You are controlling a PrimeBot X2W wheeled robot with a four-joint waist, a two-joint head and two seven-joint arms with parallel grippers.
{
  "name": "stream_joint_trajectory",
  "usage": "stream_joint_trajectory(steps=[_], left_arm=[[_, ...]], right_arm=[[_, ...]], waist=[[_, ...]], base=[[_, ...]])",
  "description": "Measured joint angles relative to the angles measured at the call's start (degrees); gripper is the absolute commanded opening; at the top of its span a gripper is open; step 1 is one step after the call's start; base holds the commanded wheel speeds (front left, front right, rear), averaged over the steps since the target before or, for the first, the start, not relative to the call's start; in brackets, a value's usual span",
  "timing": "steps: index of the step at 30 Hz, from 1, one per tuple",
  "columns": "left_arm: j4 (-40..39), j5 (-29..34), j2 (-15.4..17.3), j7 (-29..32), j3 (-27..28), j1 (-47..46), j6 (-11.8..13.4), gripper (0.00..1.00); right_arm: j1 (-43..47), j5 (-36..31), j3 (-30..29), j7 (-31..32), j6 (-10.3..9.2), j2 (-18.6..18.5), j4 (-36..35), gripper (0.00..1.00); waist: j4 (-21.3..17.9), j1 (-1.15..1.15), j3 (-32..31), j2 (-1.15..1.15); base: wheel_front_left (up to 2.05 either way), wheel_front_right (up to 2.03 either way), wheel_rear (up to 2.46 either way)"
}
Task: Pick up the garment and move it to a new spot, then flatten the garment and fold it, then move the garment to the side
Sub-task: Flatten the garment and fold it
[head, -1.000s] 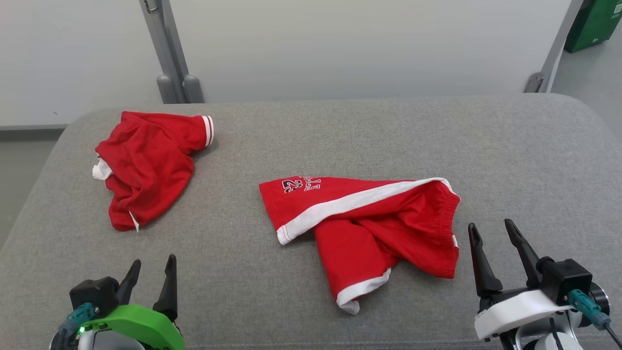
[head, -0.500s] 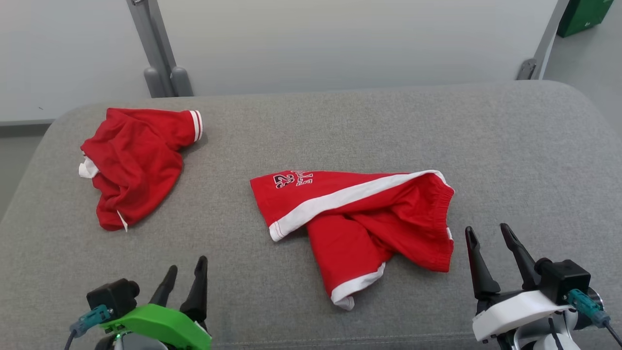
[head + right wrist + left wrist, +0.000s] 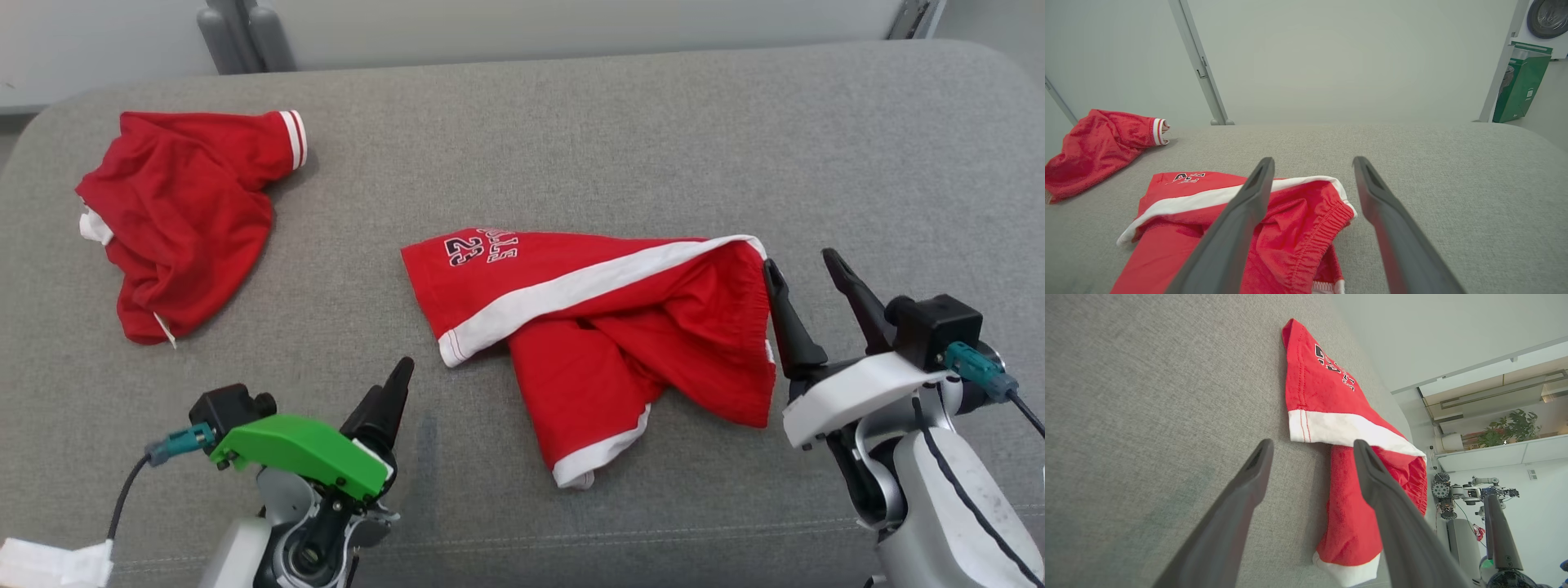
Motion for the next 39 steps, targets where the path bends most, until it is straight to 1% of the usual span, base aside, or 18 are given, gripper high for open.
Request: stream_joint_trajectory(steps=[4, 6, 8, 13, 19, 29, 39], left_arm=[[1.7, -3.24, 0.01, 3.43, 1.07, -3.44, 1.07, 1.0], [3.27, -4.86, -0.09, 4.48, 2.22, -4.26, 1.71, 1.0], [4.36, -7.51, -0.04, 5.53, 3.63, -4.29, 2.08, 1.0], [5.66, -11.25, -0.05, 8.08, 4.52, -5.92, 2.13, 1.0], [7.12, -11.27, -0.09, 9.73, 3.79, -9.81, 2.13, 1.0], [11.38, -10.68, -0.08, 11.06, 2.44, -12.08, 2.12, 1.0], [13.94, -10.63, -0.08, 11.49, 1.86, -13.78, 2.12, 1.0]], right_arm=[[-3.49, -1.34, 0.41, 0.75, 0.41, -1.16, 1.19, 1.0], [-4.64, -1.34, 0.63, 0.79, 0.45, -1.33, 1.94, 1.0], [-5.54, -1.34, 1.36, 0.79, 0.93, -1.12, 2.63, 1.0], [-6.5, -1.3, 1.7, 0.77, 1.13, -0.66, 4.43, 1.0], [-7.74, -1.24, 2.38, 0.48, 1.43, -0.52, 6.48, 1.0], [-8.55, -1.23, 2.97, -1.77, 1.86, -0.15, 10.17, 1.0], [-8.85, -1.23, 2.71, -3.03, 1.87, -0.3, 12.23, 1.0]], waist=[[-0.05, 0.0, 2.85, 0.0], [-0.06, 0.0, 4.1, 0.0], [-0.12, 0.0, 5.17, 0.0], [-0.8, 0.0, 7.05, 0.0], [-2.24, 0.0, 8.37, 0.0], [-5.12, 0.0, 8.69, 0.0], [-5.99, 0.0, 8.15, 0.0]], base=[[0.0, 0.0, 0.0], [0.0, 0.0, 0.0], [0.0, 0.0, 0.0], [0.0, 0.0, 0.0], [0.0, 0.0, 0.0], [0.0, 0.0, 0.0], [0.0, 0.0, 0.0]])
